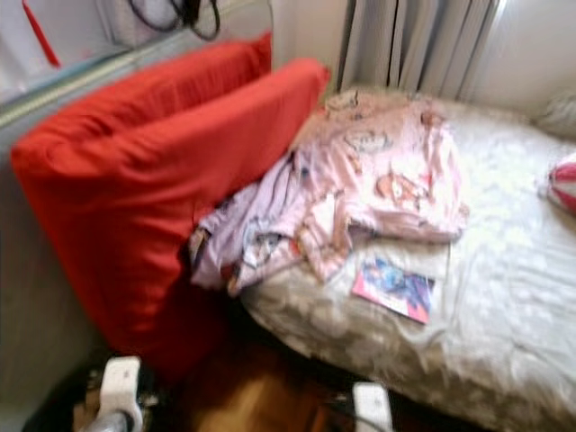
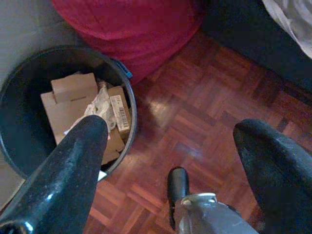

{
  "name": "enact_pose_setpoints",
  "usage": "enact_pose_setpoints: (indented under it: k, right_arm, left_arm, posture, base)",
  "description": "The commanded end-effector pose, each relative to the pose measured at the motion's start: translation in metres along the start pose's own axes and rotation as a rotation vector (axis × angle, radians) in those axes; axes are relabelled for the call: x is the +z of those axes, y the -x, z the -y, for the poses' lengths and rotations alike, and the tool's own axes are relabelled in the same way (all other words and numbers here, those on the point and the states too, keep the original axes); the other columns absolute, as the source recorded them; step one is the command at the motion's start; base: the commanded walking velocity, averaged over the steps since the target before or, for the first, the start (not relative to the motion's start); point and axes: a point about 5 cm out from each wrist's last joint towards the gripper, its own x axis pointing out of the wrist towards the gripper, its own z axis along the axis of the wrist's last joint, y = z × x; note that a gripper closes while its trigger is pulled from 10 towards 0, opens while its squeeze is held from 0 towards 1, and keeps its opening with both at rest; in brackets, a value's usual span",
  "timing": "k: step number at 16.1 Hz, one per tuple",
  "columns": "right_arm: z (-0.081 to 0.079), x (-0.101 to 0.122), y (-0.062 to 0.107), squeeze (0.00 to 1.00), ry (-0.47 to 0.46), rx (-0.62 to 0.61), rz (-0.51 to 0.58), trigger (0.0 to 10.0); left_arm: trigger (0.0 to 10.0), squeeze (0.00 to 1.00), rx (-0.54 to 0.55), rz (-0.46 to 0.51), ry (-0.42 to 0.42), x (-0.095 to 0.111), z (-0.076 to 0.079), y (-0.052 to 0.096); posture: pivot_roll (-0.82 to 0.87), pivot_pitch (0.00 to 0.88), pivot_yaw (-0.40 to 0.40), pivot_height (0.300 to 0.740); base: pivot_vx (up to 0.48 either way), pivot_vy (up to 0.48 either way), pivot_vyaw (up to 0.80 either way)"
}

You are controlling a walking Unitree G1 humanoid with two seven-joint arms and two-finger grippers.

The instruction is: Clean up the room

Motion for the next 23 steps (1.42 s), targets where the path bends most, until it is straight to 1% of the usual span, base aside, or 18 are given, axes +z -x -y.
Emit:
enact_pose_setpoints:
  k: [1,7,11,16,18,19,23]
  right_arm:
    - [0.01,-0.0046,0.0022,0.0,0.003,-0.032,-0.02,10.0]
    - [0.0125,-0.0079,0.0037,0.0,0.026,-0.024,-0.018,10.0]
    - [0.0134,-0.0074,0.0042,0.0,0.017,-0.022,-0.001,10.0]
    - [0.012,-0.0089,0.0039,0.0,0.015,-0.029,-0.018,10.0]
    - [0.012,-0.0085,0.0035,0.0,-0.003,-0.03,-0.024,10.0]
    - [0.0105,-0.007,0.003,0.0,0.009,-0.022,-0.022,10.0]
    - [0.0102,-0.0071,0.0031,0.0,0.003,-0.015,-0.018,10.0]
  left_arm:
    - [10.0,0.0,-0.019,-0.015,-0.005,-0.0044,0.007,0.0006]
    - [10.0,0.0,-0.019,-0.021,0.002,-0.0073,0.0077,0.0013]
    - [10.0,0.0,-0.021,-0.02,-0.004,-0.007,0.007,0.0013]
    - [10.0,0.0,-0.031,-0.018,-0.01,-0.0061,0.0104,0.0009]
    - [10.0,0.0,-0.032,-0.018,-0.01,-0.0066,0.0104,0.0011]
    - [10.0,0.0,-0.032,-0.02,-0.013,-0.0075,0.0092,0.0014]
    - [10.0,0.0,-0.03,-0.014,-0.007,-0.0063,0.0085,0.0012]
  posture:
    - [0.05,0.07,-0.004,0.74]
    - [0.06,0.058,-0.013,0.74]
    - [0.06,0.033,-0.009,0.74]
    - [0.07,0.0,-0.013,0.74]
    - [0.06,0.0,-0.011,0.74]
    - [0.06,0.0,-0.012,0.74]
    - [0.06,0.011,-0.013,0.74]
  base:
    - [0.0,-0.292,0.0]
    - [0.0,-0.291,0.0]
    - [0.0,-0.292,0.0]
    - [0.0,-0.292,0.0]
    - [0.0,-0.291,-0.69]
    - [0.0,-0.292,-0.71]
    - [0.0,-0.292,-0.7]
